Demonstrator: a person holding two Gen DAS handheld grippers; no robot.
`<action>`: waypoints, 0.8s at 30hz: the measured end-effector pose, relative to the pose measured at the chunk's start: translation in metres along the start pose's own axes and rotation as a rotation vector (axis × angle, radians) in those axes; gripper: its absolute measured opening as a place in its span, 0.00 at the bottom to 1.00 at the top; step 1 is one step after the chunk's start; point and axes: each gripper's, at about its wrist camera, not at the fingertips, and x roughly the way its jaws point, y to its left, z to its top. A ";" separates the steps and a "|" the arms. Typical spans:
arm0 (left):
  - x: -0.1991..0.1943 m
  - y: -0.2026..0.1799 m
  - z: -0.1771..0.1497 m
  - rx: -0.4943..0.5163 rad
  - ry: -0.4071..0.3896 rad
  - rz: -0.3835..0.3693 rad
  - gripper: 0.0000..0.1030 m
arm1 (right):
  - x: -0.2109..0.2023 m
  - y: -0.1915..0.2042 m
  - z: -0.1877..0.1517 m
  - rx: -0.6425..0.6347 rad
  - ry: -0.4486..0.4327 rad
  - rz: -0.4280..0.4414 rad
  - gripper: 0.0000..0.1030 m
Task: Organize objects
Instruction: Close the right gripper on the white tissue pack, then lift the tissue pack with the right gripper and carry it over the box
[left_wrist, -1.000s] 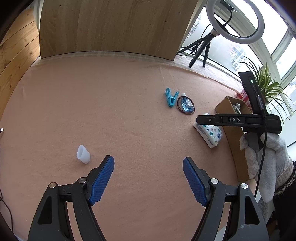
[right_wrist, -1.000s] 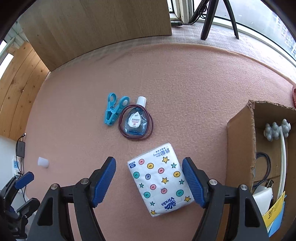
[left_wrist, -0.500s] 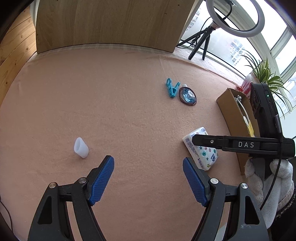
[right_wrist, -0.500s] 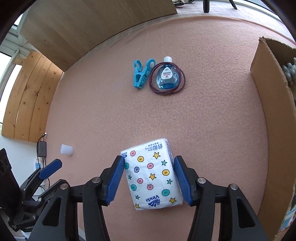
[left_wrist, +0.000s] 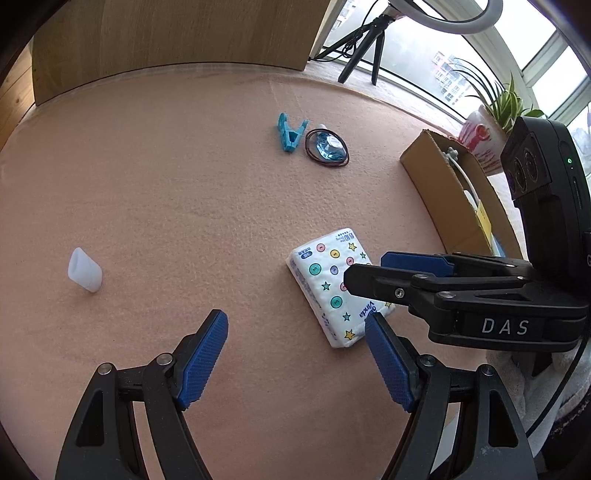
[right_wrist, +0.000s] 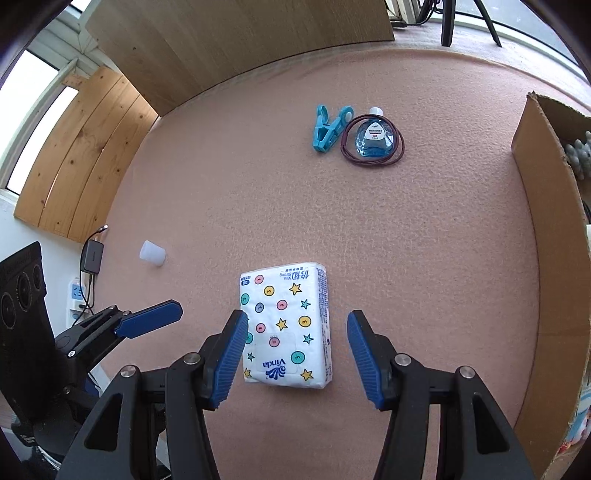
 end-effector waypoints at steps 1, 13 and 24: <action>0.003 -0.003 0.001 0.001 0.000 0.000 0.77 | 0.000 -0.001 0.000 0.001 -0.003 -0.004 0.51; 0.028 -0.024 0.007 0.037 0.008 0.028 0.69 | 0.005 -0.008 -0.001 -0.034 0.026 0.012 0.37; 0.030 -0.031 0.009 0.021 0.021 -0.035 0.50 | 0.008 -0.008 0.003 -0.024 0.051 0.061 0.28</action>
